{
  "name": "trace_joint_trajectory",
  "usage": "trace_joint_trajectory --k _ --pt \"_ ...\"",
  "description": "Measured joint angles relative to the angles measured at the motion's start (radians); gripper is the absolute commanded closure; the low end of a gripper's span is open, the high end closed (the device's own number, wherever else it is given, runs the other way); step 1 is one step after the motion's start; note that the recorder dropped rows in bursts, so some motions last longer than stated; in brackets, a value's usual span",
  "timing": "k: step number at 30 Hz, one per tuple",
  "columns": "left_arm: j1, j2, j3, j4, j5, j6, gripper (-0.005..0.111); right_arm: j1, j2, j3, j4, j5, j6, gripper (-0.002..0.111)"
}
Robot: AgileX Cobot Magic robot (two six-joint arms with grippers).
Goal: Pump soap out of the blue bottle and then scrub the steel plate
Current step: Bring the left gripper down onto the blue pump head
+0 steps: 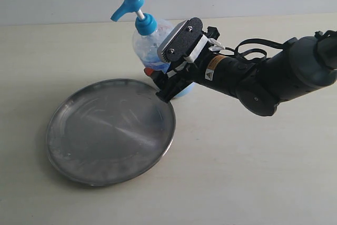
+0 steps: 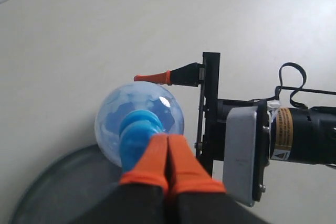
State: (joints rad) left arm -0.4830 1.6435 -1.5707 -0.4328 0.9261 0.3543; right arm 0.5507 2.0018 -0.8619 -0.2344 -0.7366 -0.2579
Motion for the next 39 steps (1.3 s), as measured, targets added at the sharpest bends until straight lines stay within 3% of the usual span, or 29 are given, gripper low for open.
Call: trace_joint_trajectory --k 39 --pt "0.000 0.066 -0.002 0.035 -0.024 -0.041 0.106 0.000 0.000 0.000 0.000 0.000 0.002 0.108"
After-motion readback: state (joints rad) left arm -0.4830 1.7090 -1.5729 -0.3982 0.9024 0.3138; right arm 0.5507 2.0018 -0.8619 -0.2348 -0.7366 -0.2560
